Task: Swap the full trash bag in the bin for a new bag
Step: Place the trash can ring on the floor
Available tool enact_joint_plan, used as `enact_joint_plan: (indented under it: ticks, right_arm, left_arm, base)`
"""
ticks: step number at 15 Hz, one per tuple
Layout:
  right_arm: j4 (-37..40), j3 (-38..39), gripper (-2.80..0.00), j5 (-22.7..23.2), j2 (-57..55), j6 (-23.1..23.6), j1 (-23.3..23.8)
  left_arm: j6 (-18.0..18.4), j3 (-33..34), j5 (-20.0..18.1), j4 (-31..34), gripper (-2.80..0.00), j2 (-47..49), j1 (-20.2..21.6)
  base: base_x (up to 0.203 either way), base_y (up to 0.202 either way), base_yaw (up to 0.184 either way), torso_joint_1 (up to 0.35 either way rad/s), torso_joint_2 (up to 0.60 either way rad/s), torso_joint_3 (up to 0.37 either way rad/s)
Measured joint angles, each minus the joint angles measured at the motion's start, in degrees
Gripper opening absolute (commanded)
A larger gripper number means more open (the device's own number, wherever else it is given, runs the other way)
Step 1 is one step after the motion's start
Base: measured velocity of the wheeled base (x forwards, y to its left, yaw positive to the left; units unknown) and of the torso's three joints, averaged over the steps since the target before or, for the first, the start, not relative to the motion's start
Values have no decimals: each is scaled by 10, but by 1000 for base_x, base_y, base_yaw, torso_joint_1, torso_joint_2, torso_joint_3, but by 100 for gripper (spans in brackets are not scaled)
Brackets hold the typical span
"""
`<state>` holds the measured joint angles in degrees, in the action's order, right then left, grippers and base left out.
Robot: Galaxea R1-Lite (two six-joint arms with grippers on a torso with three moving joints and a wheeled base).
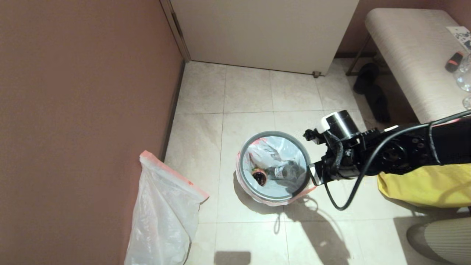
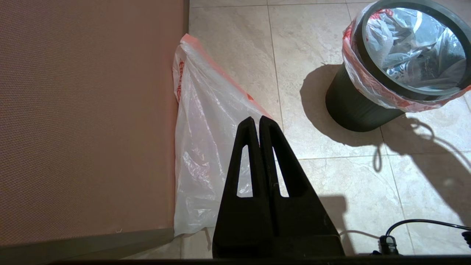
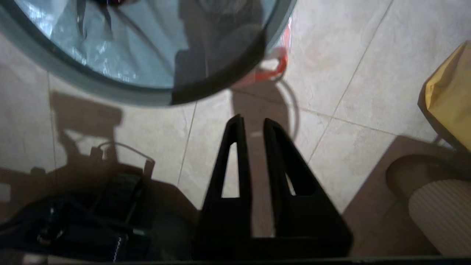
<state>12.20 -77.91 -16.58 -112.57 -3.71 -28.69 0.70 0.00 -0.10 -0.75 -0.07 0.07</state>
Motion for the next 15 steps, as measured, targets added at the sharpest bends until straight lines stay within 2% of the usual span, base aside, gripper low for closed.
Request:
enact_joint_plan:
  ticks: [3, 6, 8, 9, 15]
  right_arm:
    - [-6, -75, 0, -11, -70, 18, 6]
    - [-9, -122, 0, -33, -117, 58, 20]
    - [-10, -153, 0, -39, -141, 67, 29]
    - [-10, -169, -280, -39, -153, 69, 33]
    - [-19, -195, -280, -40, -194, 69, 47]
  left_arm:
    - [0, 0, 0, 0, -280, 0, 0]
    - [0, 0, 0, 0, -280, 0, 0]
    - [0, 0, 0, 0, -280, 0, 0]
    - [0, 0, 0, 0, -280, 0, 0]
    - [0, 0, 0, 0, -280, 0, 0]
  base:
    - [0, 0, 0, 0, 0, 0]
    - [0, 0, 0, 0, 0, 0]
    - [0, 0, 0, 0, 0, 0]
    - [0, 0, 0, 0, 0, 0]
    - [0, 0, 0, 0, 0, 0]
